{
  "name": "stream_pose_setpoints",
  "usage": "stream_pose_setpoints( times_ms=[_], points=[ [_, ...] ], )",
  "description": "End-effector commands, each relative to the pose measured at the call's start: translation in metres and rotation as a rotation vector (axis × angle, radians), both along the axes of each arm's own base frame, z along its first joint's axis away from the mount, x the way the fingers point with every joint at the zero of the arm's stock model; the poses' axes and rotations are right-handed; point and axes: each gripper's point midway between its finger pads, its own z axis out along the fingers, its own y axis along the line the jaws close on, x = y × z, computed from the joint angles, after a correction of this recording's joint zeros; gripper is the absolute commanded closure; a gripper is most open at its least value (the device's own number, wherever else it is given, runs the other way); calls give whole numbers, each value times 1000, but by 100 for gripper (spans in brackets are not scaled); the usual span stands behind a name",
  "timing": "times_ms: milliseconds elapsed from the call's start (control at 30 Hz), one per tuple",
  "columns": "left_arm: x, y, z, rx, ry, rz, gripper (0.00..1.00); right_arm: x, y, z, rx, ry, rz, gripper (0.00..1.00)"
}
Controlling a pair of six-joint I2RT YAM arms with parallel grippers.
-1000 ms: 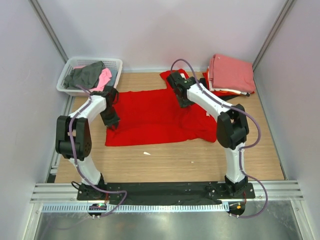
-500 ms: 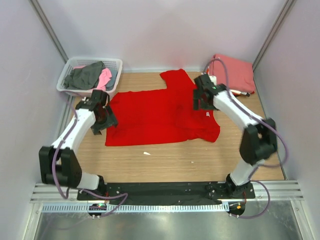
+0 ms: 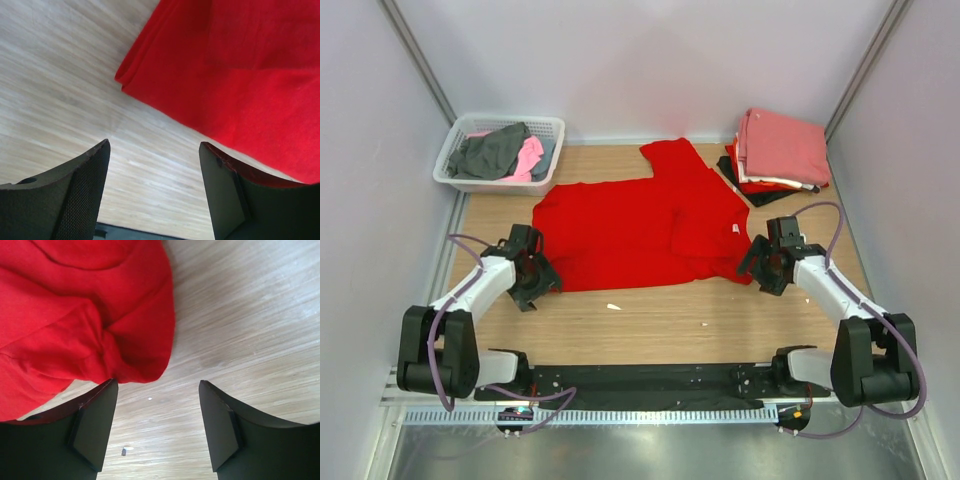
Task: Fold and stack the t-shirts
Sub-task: Fold the tshirt
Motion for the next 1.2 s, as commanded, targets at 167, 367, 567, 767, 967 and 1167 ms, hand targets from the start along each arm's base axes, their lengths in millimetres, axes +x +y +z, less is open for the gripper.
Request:
stream_pose_setpoints(
  times_ms=[167,367,567,767,967,1167],
  points=[
    [31,12,-1,62,-129,68,29,20,-4,-14,162,-72,-83,42],
    [36,19,-6,102,-120,79,29,29,-14,-30,201,-44,-106,47],
    [36,24,-13,128,-120,94,31,30,-27,-29,179,-64,-135,46],
    [43,27,-20,153,-123,99,52,28,-22,-34,213,-54,-111,57],
    [59,26,-13,156,-158,80,100,31,-17,-35,240,-73,-91,88],
    [54,33,-4,183,-174,92,100,39,-18,-32,255,-103,-81,99]
  ],
)
